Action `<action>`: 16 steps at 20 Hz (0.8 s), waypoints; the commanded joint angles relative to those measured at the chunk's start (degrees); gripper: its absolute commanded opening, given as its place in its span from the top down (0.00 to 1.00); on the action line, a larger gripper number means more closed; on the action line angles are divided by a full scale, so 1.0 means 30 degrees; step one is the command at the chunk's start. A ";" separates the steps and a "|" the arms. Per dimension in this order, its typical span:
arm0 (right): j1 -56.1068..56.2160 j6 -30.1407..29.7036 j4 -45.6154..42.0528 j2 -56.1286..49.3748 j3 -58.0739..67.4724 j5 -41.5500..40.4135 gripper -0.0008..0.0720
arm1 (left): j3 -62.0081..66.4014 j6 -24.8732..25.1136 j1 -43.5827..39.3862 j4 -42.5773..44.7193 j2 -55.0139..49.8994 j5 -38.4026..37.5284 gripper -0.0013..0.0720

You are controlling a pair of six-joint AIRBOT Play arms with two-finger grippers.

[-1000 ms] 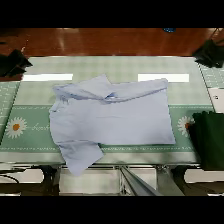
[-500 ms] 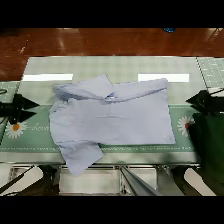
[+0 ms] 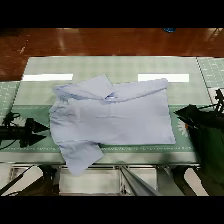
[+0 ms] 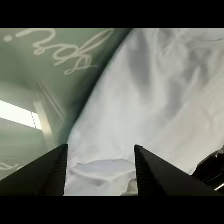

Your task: Fold the shirts.

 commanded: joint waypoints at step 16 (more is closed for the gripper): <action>-0.2958 0.3009 -0.5231 0.0117 -0.1902 0.1778 0.42 | -0.1851 0.2004 -0.4350 -0.1406 -0.0663 0.1829 0.96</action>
